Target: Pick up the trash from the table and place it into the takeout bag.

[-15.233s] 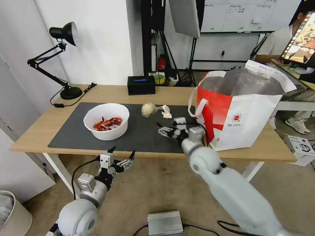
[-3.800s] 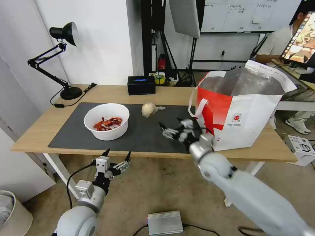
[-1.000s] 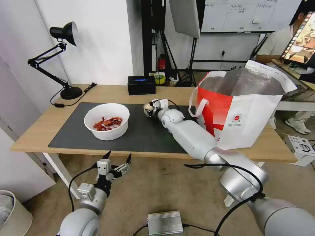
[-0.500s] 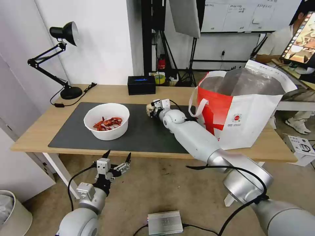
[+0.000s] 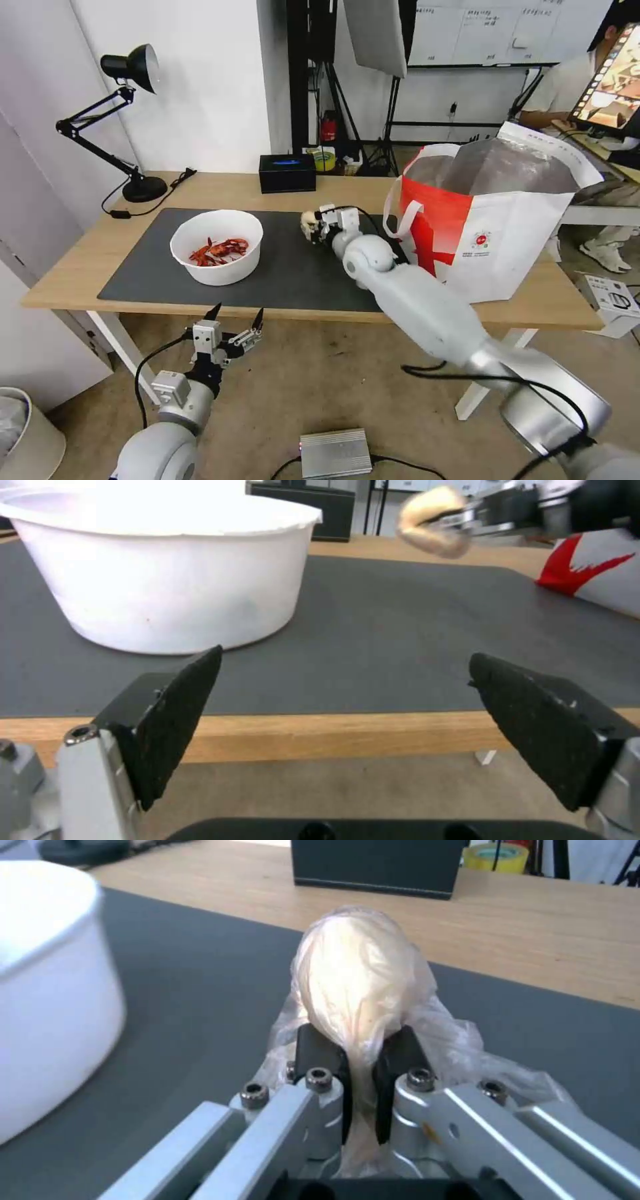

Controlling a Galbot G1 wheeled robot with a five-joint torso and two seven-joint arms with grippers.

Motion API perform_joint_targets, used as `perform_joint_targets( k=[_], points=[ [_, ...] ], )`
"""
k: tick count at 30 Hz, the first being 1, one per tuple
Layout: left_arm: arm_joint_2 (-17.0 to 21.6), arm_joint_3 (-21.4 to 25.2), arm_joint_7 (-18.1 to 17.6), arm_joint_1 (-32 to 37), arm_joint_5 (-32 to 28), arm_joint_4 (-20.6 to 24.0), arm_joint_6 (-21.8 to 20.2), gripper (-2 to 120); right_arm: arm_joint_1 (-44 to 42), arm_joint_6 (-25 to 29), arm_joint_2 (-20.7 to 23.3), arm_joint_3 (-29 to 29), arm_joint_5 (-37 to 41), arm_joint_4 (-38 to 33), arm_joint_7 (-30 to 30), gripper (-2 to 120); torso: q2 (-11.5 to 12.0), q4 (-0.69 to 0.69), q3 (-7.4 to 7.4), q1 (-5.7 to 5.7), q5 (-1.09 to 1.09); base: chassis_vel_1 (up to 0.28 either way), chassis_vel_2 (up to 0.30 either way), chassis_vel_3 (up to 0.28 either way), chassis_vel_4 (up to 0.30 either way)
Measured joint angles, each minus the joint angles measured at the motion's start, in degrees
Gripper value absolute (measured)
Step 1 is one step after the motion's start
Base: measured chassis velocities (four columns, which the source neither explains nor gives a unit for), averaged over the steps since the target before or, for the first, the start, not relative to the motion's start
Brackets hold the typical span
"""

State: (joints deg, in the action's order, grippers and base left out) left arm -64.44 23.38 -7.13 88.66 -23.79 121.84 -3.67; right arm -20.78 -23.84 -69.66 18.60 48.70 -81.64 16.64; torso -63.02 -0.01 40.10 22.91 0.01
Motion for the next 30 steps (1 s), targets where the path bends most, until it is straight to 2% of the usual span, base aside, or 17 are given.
perform_joint_targets(
  k=[1,2,4,5,7,8,10,11,14,21,30],
  points=[
    [0.04,0.03,0.00,0.02,-0.01,0.00,0.00,100,-1.75,-0.26,1.76,-0.64,0.36,-4.05,0.85,5,0.00,0.00,0.00,0.00,0.00,0.000,0.000,0.000,0.000],
    [0.04,0.03,0.00,0.02,-0.01,0.00,0.00,100,-1.75,-0.26,1.76,-0.64,0.36,-4.05,0.85,5,0.00,0.00,0.00,0.00,0.00,0.000,0.000,0.000,0.000],
    [0.04,0.01,0.01,0.01,-0.02,0.00,0.00,100,-4.88,-0.68,5.04,-1.97,0.65,-10.70,2.15,5,0.00,0.02,0.00,0.00,-0.01,0.000,0.000,0.000,0.000],
    [0.04,0.01,0.01,0.01,-0.02,0.00,0.00,100,-4.88,-0.68,5.04,-1.97,0.65,-10.70,2.15,5,0.00,0.02,0.00,0.00,-0.01,0.000,0.000,0.000,0.000],
    [0.00,-0.25,0.00,-0.01,0.00,0.00,0.00,100,-8.46,-0.87,8.44,-3.64,0.74,-16.84,3.01,5,0.00,0.00,0.00,0.00,0.00,0.000,0.000,0.000,0.000],
    [0.00,-0.25,0.00,-0.01,0.00,0.00,0.00,100,-8.46,-0.87,8.44,-3.64,0.74,-16.84,3.01,5,0.00,0.00,0.00,0.00,0.00,0.000,0.000,0.000,0.000],
    [-0.01,-0.49,0.00,-0.05,0.08,-0.04,0.00,100,-12.62,-0.88,12.10,-5.54,0.64,-22.23,3.41,5,0.00,0.00,-0.01,0.00,0.00,0.000,0.000,0.000,0.000],
    [-0.01,-0.49,0.00,-0.05,0.08,-0.04,0.00,100,-12.62,-0.88,12.10,-5.54,0.64,-22.23,3.41,5,0.00,0.00,-0.01,0.00,0.00,0.000,0.000,0.000,0.000],
    [0.03,-1.02,-0.01,-0.29,0.14,-0.41,0.00,100,-20.31,-0.88,16.88,-8.89,-0.83,-29.08,4.01,5,0.00,0.00,0.00,0.00,0.00,0.000,0.000,0.000,0.000],
    [0.10,-1.74,-0.05,-0.70,0.16,-0.66,0.01,100,-28.98,-1.40,22.00,-14.37,-2.58,-36.95,4.95,5,-0.01,0.00,0.00,-0.01,0.00,0.000,0.000,0.000,0.000],
    [0.04,-2.26,-0.05,-0.83,0.35,-0.75,0.01,100,-36.08,-1.42,25.23,-20.75,-3.39,-45.27,7.17,5,-0.01,0.01,0.00,0.00,-0.01,0.000,0.000,0.000,0.000]
  ],
)
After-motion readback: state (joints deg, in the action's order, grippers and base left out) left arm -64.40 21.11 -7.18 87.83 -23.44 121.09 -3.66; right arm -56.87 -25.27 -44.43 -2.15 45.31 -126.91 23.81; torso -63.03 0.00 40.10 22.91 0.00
